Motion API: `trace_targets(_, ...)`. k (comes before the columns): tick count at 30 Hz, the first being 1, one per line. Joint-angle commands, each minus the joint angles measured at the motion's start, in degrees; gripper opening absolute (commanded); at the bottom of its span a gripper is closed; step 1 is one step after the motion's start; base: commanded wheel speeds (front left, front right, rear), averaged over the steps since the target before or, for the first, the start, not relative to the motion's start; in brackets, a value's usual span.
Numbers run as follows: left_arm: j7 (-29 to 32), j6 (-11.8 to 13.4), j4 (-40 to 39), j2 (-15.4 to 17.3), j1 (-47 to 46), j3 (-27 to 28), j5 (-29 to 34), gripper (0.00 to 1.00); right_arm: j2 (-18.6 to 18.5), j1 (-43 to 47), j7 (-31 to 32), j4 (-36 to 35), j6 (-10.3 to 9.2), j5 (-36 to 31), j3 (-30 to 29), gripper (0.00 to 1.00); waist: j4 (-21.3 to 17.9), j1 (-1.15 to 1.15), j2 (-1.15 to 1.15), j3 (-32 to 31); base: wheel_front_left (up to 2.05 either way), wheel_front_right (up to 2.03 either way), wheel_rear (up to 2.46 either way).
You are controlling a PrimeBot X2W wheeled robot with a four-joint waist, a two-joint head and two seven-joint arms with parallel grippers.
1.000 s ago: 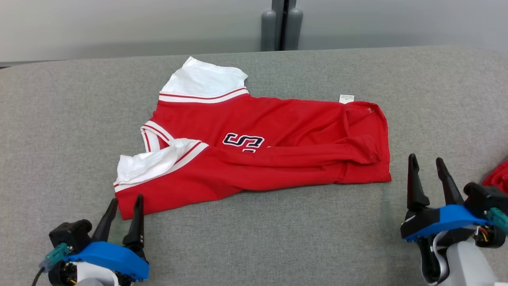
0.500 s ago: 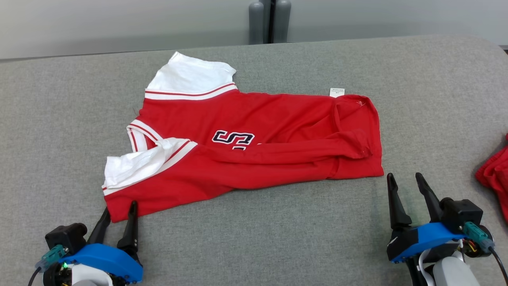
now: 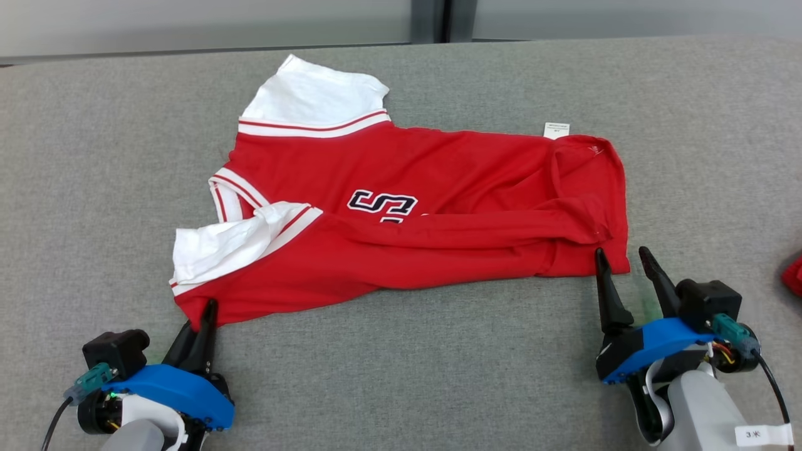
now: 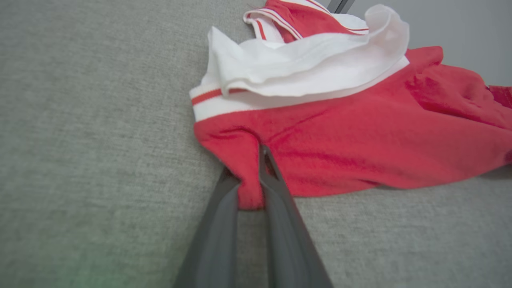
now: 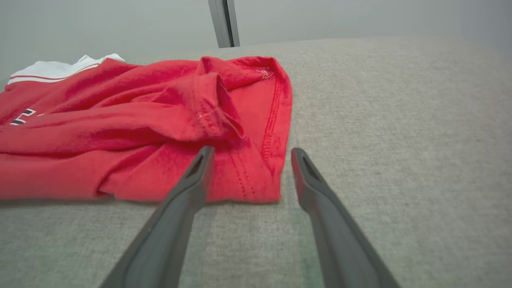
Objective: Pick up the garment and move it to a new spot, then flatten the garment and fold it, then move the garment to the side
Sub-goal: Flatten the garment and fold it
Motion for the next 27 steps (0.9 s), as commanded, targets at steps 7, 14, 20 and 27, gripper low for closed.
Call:
trace_targets(7,1.94,-0.1,0.16,0.31,0.27,-2.83,-1.68,0.0,-0.25,-3.27,0.01,5.36,0.0,-2.21,-1.11,0.91,1.4,0.0,0.02,1.45,0.0,0.0,0.0)
trace_targets(14,1.61,-0.1,-2.71,1.27,0.4,-2.34,-1.46,0.0,-0.24,-2.74,0.03,4.13,0.0,-1.11,-0.91,0.0,1.44,0.0,0.02,1.47,0.0,0.0,0.0)
trace_targets(20,1.16,-0.1,-5.59,0.93,2.34,0.96,1.1,0.0,-0.32,1.24,0.0,0.53,0.0,0.86,-3.62,0.0,1.32,0.0,0.02,-2.43,0.0,0.0,0.0)
trace_targets(27,1.1,-0.1,-5.7,-0.82,6.84,3.2,5.45,0.0,-0.3,7.18,0.0,0.53,-0.01,1.57,-6.15,0.0,1.19,0.0,0.02,-9.17,0.0,0.0,0.0)
